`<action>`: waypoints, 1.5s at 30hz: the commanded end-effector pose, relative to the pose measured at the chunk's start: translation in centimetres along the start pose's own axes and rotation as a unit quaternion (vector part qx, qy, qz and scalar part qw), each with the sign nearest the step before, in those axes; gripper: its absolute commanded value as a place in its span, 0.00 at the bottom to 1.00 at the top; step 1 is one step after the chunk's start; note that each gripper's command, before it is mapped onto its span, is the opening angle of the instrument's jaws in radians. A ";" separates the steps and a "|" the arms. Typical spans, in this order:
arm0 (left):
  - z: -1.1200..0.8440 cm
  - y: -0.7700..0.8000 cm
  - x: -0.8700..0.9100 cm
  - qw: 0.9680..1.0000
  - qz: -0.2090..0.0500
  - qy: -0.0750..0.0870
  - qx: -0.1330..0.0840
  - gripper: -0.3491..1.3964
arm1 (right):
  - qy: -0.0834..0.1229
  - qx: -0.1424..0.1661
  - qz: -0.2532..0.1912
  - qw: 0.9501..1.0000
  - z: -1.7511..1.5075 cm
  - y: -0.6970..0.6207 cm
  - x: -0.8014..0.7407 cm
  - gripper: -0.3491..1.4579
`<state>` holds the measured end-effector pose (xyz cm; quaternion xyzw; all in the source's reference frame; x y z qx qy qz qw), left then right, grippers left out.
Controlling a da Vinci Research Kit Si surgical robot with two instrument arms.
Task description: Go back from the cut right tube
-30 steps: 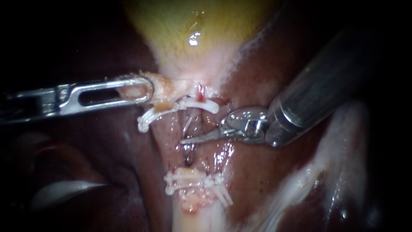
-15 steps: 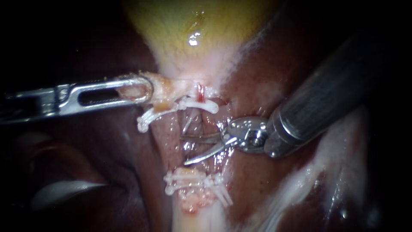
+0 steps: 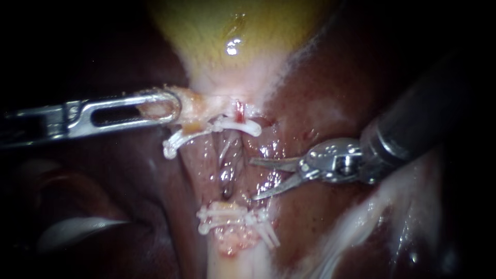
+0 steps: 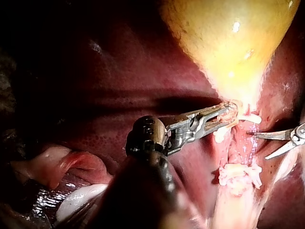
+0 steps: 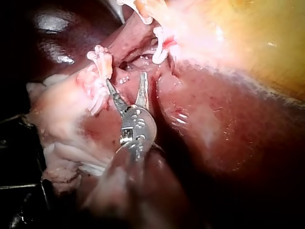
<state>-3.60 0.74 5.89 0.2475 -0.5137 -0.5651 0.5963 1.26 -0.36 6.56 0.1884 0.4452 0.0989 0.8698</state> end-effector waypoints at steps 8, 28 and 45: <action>0.00 0.01 0.00 1.000 0.000 -0.001 -0.001 0.00 | -0.024 -0.038 -0.028 0.999 -0.50 0.03 0.06 0.99; 0.40 0.39 0.25 1.000 0.009 -0.004 -0.006 0.00 | -0.018 -0.043 -0.033 0.998 -0.73 0.05 0.02 0.99; 0.94 0.62 0.46 1.000 0.009 0.010 -0.011 0.00 | -0.018 -0.042 -0.033 0.998 -0.77 0.02 0.02 0.99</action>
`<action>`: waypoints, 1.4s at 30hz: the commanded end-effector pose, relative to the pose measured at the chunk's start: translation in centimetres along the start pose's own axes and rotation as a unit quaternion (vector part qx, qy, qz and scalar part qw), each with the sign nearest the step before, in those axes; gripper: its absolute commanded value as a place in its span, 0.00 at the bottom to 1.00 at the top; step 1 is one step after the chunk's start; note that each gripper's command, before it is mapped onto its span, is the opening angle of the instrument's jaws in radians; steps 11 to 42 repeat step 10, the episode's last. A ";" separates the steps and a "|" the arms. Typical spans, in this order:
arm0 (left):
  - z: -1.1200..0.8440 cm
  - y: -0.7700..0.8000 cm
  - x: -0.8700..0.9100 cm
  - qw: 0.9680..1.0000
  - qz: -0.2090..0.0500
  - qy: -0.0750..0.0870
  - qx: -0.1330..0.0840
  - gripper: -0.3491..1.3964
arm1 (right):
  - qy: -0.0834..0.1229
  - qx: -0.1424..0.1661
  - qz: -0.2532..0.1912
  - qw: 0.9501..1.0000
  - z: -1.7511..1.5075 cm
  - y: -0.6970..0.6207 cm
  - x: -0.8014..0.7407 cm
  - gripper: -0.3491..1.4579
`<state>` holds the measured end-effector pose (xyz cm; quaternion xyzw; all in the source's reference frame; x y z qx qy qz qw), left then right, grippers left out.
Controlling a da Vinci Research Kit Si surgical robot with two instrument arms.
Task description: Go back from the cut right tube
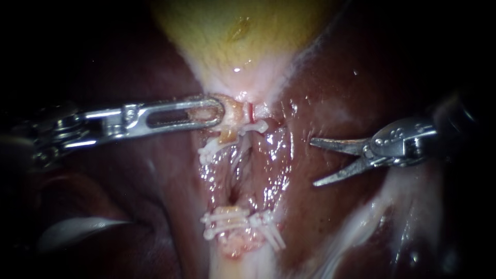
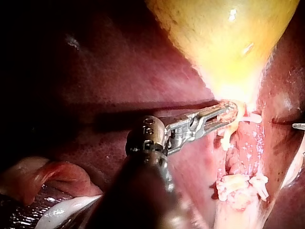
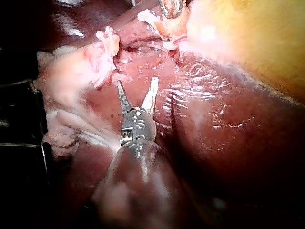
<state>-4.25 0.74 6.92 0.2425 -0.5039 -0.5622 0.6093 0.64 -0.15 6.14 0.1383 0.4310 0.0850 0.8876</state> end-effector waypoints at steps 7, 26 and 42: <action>0.00 0.00 0.00 1.000 0.000 0.001 -0.001 0.00 | 0.000 0.000 0.000 1.000 0.00 0.00 0.01 0.99; -0.01 0.00 0.00 1.000 0.000 0.001 -0.001 0.00 | 0.000 0.000 0.000 1.000 0.00 0.00 0.01 0.99; -0.01 0.00 0.00 1.000 0.000 0.001 -0.001 0.00 | 0.000 0.000 0.000 1.000 0.00 0.00 0.01 0.99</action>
